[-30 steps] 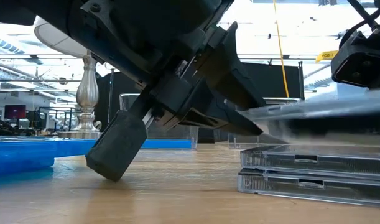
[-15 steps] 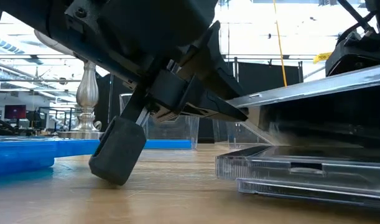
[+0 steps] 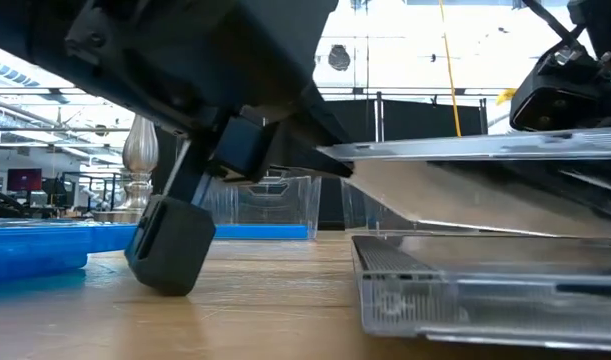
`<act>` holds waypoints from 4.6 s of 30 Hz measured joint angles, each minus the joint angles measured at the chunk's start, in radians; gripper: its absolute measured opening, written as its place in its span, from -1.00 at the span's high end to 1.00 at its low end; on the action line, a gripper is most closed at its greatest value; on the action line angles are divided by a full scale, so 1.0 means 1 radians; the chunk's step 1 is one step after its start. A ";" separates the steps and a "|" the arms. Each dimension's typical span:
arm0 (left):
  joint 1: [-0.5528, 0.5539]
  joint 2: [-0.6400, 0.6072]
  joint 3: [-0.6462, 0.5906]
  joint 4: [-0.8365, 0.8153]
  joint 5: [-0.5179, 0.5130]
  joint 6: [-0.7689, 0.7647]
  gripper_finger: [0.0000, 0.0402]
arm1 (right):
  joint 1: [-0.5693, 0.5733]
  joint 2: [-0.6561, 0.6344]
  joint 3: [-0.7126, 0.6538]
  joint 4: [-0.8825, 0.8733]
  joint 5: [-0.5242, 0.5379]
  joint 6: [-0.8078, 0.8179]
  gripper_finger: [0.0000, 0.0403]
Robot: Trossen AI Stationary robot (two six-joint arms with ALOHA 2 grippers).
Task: Pick & place jewel cases by type
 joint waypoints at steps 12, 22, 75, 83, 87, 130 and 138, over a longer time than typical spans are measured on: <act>-0.010 -0.027 0.000 0.037 -0.217 0.137 0.80 | -0.027 -0.140 -0.001 -0.034 0.056 -0.094 1.00; -0.042 -0.155 0.003 -0.002 -0.265 0.155 0.80 | -0.026 -0.359 -0.001 -0.133 0.155 -0.165 1.00; 0.077 -0.469 0.004 -0.375 -0.274 0.193 0.80 | -0.462 -0.549 -0.002 0.078 -0.267 0.479 -0.13; 0.088 -0.469 0.004 -0.376 -0.269 0.197 0.80 | -0.551 -0.455 -0.002 0.250 -0.363 0.520 -0.05; 0.088 -0.469 0.004 -0.381 -0.268 0.197 0.80 | -0.571 -0.416 -0.002 0.270 -0.396 0.527 0.02; 0.156 -0.468 0.003 -0.419 -0.245 0.208 0.80 | -0.604 -0.382 -0.001 0.274 -0.552 0.431 0.65; 0.180 -0.468 0.003 -0.415 -0.262 0.199 0.80 | -0.545 -0.381 -0.001 0.223 -0.472 0.368 0.42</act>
